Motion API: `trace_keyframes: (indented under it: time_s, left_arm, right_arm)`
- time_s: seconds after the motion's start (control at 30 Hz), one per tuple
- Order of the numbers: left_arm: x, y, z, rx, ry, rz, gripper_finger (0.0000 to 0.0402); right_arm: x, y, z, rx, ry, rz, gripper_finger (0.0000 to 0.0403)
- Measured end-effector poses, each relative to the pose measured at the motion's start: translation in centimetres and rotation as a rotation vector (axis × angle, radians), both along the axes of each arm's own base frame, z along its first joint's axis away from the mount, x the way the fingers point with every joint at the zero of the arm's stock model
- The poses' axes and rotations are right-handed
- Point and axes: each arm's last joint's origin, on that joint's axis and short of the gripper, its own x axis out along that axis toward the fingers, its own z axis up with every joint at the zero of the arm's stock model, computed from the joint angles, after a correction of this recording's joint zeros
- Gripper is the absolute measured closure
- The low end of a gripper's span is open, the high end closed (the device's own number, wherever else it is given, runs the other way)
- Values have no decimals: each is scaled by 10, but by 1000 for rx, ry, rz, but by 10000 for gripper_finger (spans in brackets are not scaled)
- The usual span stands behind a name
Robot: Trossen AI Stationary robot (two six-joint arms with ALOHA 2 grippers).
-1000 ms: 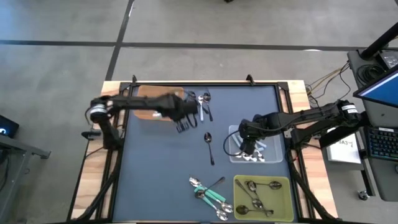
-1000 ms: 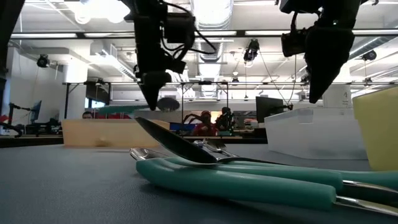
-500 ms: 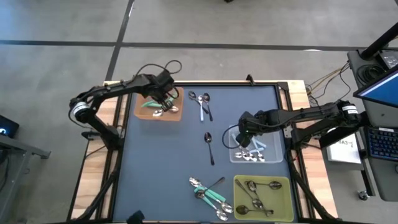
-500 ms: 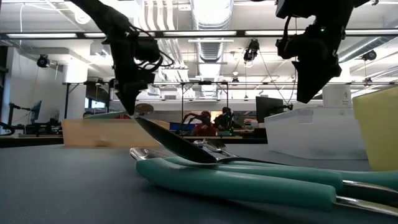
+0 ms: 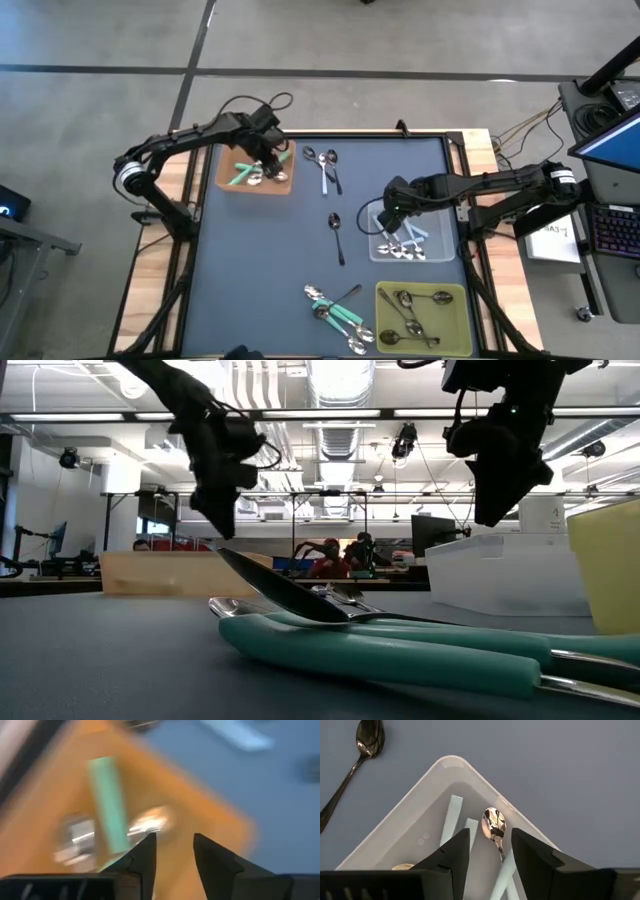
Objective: Sort silverware by color (type)
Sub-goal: Put the black spoon into the yellow bin
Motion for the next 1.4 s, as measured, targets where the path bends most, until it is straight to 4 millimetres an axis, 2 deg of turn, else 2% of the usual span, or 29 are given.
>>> trace_keyframes:
  time_s: [0.17, 0.33, 0.4, 0.7, 0.87, 1.0, 1.17, 1.4]
  left_arm:
    - [13, -15, 8, -248, -228, -165, 281]
    - [26, -36, 8, -268, -232, -267, 287]
    - [31, -46, 8, -275, -224, -302, 288]
    - [27, -101, 3, -441, -6, -376, 288]
    - [27, -139, 10, -395, 17, -302, 288]
    - [28, -172, 28, -317, -50, -262, 288]
    - [30, -211, 52, -196, -232, -130, 288]
    - [20, -264, 67, -96, -395, 30, 288]
  right_arm:
    - [0, 0, 0, 22, -22, -86, 266]
    - [1, 0, -1, 61, -50, -205, 266]
    - [5, 1, -1, 68, -71, -192, 266]
    - [26, 25, 9, 123, -263, 163, 266]
    - [25, 44, 9, 87, -249, 382, 266]
    - [24, 61, 10, 98, -259, 529, 266]
    - [32, 88, 4, 80, -303, 687, 266]
    - [49, 129, -27, -75, -286, 1092, 266]
